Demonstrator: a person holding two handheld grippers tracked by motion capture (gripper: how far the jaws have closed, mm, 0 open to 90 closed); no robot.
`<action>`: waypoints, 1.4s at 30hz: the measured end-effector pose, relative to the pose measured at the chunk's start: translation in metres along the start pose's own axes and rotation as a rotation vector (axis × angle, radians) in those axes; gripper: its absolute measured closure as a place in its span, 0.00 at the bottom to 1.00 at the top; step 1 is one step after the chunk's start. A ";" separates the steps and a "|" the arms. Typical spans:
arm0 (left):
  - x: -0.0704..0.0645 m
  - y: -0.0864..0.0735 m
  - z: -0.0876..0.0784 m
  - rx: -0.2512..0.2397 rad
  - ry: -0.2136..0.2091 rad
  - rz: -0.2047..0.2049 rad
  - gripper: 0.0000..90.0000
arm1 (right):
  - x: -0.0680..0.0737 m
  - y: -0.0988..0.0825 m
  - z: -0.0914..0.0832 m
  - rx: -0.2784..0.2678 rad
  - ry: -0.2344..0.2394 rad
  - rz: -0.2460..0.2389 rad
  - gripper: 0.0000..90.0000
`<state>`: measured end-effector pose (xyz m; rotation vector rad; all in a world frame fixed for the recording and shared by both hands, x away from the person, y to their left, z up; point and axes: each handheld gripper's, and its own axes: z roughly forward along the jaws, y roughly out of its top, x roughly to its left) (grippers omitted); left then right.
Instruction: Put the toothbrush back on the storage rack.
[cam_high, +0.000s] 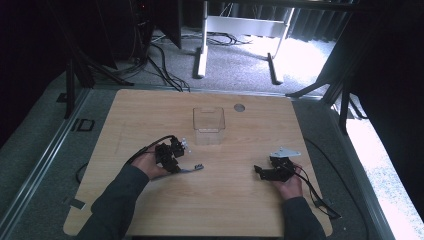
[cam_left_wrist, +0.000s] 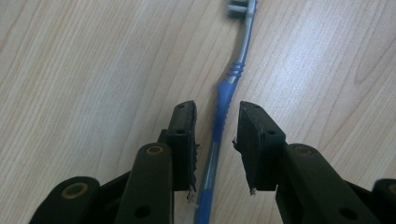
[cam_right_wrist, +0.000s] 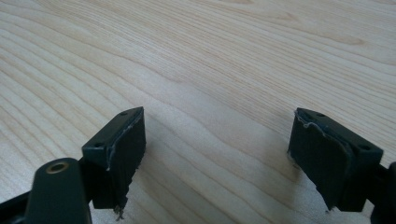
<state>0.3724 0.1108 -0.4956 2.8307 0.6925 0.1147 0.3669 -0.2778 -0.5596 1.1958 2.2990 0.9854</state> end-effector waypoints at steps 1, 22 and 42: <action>0.000 0.000 0.000 0.002 -0.003 -0.001 0.75 | 0.000 0.000 0.000 0.000 0.000 0.000 0.20; -0.003 0.010 0.001 0.057 0.004 0.041 0.76 | 0.000 0.000 0.000 0.000 0.000 0.000 0.20; -0.011 0.019 0.009 0.121 0.038 0.101 0.79 | 0.000 0.000 0.000 0.000 0.000 0.000 0.20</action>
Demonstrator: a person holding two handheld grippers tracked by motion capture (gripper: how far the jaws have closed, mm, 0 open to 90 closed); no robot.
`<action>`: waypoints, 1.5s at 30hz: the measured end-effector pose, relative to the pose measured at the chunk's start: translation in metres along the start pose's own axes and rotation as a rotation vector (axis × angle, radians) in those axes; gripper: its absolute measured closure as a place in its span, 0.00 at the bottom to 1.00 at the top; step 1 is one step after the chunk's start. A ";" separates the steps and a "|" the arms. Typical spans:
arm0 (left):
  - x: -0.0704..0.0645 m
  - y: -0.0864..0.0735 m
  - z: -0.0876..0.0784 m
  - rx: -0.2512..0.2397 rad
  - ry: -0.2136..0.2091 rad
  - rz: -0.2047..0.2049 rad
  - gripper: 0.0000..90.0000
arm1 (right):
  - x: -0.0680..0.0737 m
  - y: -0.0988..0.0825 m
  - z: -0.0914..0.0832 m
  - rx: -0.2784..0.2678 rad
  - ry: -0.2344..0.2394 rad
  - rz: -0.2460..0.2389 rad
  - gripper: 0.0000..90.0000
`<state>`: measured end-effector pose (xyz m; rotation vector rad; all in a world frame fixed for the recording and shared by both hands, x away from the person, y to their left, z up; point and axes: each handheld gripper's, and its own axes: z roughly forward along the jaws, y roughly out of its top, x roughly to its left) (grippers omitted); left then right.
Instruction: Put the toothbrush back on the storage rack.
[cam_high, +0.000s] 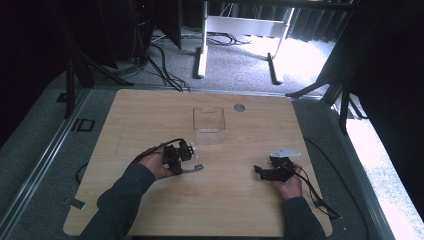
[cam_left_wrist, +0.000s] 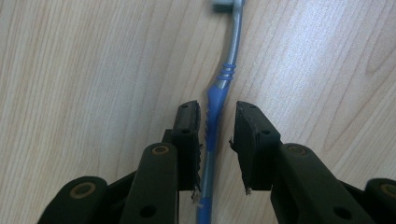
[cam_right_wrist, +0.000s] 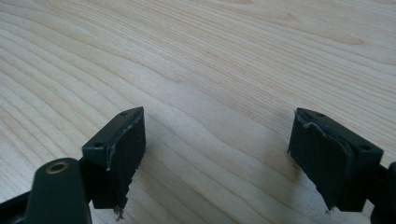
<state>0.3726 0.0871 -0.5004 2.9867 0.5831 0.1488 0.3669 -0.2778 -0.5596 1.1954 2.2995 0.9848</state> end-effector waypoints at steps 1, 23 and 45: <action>0.000 0.000 0.000 0.003 0.001 0.001 0.79 | 0.000 0.000 0.000 0.000 0.000 0.000 0.20; 0.003 0.002 0.009 0.051 -0.024 0.007 0.83 | 0.000 0.000 0.000 -0.001 0.001 -0.002 0.20; 0.004 0.004 0.015 0.082 -0.027 0.009 0.89 | 0.000 0.000 0.000 0.000 0.001 -0.001 0.21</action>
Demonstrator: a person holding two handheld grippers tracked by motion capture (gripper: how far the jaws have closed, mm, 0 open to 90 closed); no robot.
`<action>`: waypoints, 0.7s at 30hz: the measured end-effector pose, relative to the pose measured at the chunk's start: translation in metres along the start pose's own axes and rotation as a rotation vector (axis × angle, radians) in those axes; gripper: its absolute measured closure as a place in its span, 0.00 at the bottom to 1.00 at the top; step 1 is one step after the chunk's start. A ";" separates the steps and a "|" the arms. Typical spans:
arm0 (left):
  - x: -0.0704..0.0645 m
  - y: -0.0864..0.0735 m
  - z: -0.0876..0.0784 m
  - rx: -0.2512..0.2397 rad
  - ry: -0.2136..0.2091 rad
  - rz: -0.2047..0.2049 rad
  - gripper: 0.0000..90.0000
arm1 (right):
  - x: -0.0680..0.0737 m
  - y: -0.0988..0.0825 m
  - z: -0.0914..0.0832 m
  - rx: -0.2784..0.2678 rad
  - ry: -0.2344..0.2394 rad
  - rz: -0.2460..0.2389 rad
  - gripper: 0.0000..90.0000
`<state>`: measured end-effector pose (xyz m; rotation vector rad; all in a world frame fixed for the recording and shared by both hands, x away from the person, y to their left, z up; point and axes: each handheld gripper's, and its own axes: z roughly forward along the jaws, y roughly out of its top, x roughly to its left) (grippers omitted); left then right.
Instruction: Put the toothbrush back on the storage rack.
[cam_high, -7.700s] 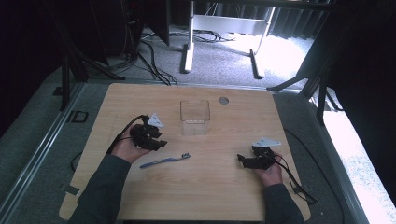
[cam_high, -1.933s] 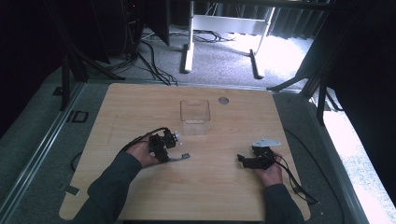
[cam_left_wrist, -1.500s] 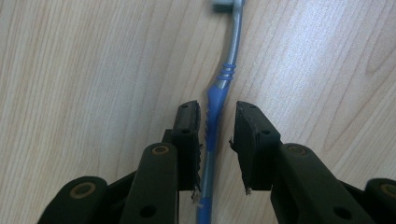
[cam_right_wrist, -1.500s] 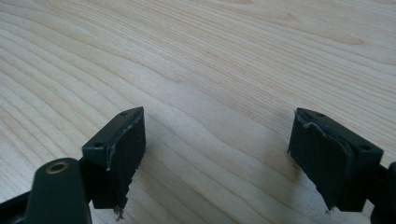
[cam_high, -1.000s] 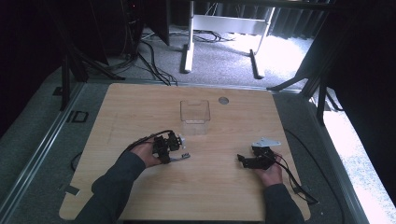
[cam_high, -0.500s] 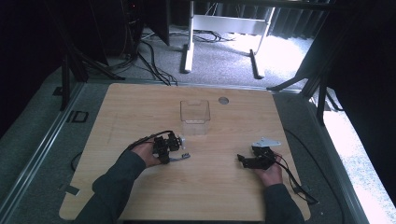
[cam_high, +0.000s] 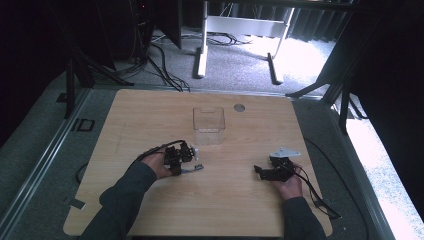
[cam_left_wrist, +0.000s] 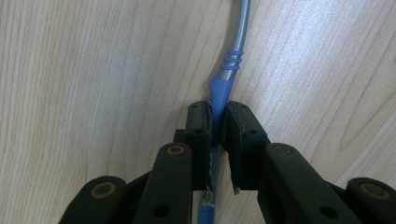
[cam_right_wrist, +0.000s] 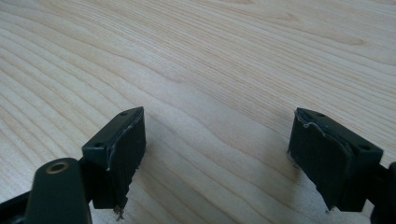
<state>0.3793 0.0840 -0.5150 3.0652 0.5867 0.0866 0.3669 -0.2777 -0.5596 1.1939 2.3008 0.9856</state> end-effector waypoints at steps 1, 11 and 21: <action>0.000 0.000 0.000 0.001 0.000 0.000 0.89 | 0.000 0.000 0.000 0.000 0.000 0.000 0.20; 0.001 0.000 0.001 0.002 -0.007 -0.001 0.90 | 0.000 0.000 0.000 0.000 0.000 0.000 0.21; 0.002 0.000 0.001 -0.008 -0.019 -0.001 0.92 | 0.000 0.000 0.000 0.000 0.000 0.000 0.21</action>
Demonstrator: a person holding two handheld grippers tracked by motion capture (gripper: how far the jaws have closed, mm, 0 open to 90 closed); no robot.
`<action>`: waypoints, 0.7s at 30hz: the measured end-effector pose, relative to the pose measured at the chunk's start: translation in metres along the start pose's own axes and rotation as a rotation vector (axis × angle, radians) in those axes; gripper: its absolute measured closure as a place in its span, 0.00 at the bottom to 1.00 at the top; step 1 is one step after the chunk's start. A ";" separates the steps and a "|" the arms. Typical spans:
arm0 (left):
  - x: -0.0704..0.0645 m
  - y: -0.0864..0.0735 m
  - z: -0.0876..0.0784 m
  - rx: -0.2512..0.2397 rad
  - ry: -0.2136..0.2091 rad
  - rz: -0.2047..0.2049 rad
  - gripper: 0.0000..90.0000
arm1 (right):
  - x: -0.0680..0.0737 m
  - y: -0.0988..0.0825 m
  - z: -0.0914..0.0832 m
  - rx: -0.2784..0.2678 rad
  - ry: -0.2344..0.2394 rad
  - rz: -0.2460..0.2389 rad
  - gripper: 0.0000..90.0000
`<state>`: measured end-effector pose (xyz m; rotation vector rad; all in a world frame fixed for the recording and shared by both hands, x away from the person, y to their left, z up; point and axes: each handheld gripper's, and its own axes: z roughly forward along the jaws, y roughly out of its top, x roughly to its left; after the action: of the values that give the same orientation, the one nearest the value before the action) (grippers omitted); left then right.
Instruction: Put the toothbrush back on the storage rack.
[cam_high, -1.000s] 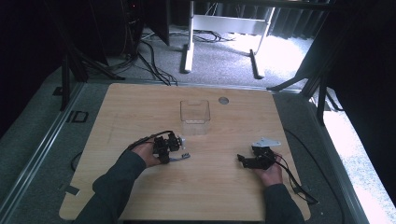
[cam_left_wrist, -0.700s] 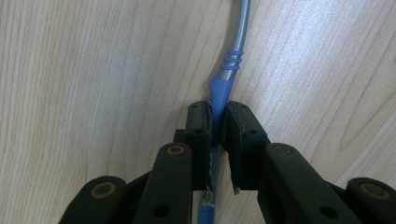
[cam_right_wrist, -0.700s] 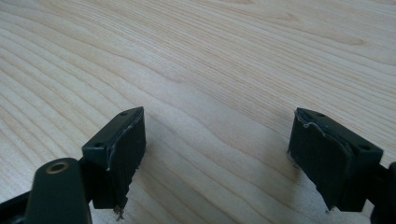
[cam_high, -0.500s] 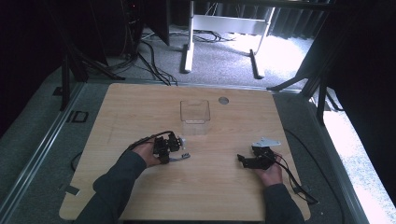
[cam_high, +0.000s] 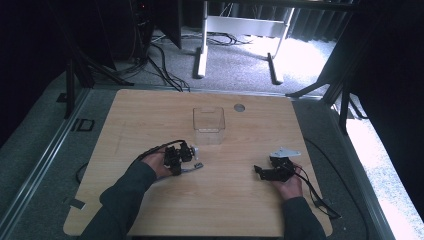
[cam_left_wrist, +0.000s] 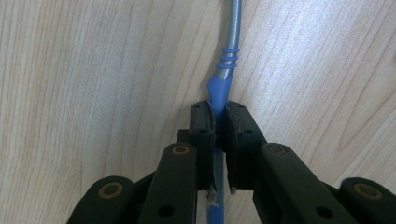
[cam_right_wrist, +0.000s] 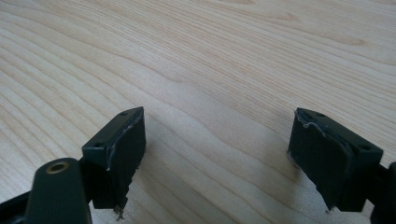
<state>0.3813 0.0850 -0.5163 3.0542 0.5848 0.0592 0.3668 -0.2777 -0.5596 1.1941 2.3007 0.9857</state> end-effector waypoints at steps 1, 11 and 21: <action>0.000 0.000 0.000 0.001 0.002 0.001 0.92 | 0.000 0.000 0.000 0.000 0.000 0.000 0.20; -0.001 -0.001 -0.003 -0.004 0.009 -0.007 0.92 | 0.000 0.000 0.000 0.000 0.000 0.002 0.20; -0.001 -0.007 -0.018 -0.055 0.026 -0.034 0.92 | 0.000 0.000 0.000 0.000 0.000 0.001 0.20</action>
<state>0.3768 0.0913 -0.4989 2.9939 0.6261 0.1128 0.3668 -0.2776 -0.5596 1.1956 2.3002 0.9867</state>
